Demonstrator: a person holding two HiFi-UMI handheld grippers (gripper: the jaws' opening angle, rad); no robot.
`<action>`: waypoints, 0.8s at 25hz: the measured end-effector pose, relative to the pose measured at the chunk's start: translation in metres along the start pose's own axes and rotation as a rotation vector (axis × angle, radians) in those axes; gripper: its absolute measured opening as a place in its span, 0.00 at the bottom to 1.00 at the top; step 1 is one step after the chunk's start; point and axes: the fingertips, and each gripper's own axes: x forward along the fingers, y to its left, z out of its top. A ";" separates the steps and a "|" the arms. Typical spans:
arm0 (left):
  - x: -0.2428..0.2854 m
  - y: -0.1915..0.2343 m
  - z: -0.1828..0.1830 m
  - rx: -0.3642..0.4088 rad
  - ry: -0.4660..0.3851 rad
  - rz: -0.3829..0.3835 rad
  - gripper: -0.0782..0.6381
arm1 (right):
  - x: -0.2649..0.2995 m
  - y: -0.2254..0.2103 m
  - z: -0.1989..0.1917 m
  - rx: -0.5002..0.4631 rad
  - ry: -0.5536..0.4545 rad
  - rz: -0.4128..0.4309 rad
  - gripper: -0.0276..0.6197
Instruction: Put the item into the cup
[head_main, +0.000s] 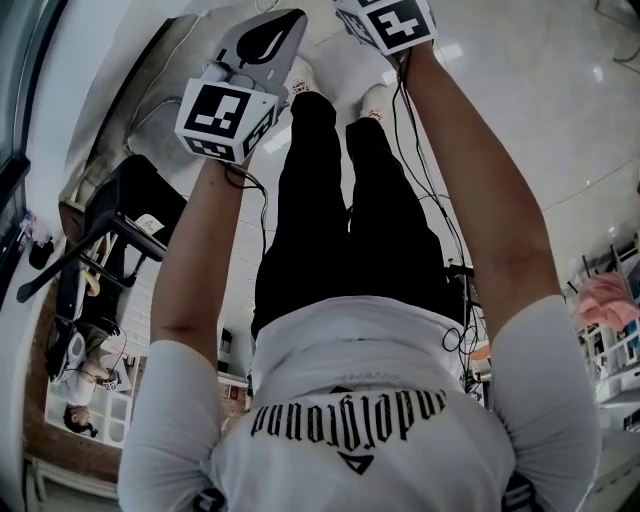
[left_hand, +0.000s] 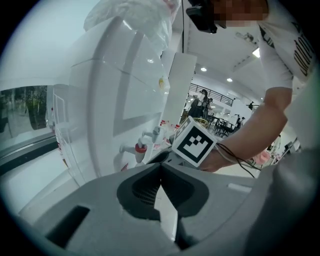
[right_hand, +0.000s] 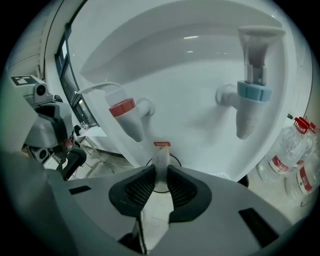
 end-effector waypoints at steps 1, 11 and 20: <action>0.000 -0.001 0.000 -0.001 0.000 -0.002 0.13 | 0.001 0.000 0.001 -0.004 0.001 0.000 0.15; -0.003 -0.015 0.005 -0.008 -0.013 -0.010 0.13 | -0.009 0.004 -0.006 -0.003 0.038 0.011 0.20; -0.026 -0.037 0.020 -0.006 -0.032 -0.011 0.13 | -0.051 0.025 -0.010 -0.002 0.029 0.014 0.20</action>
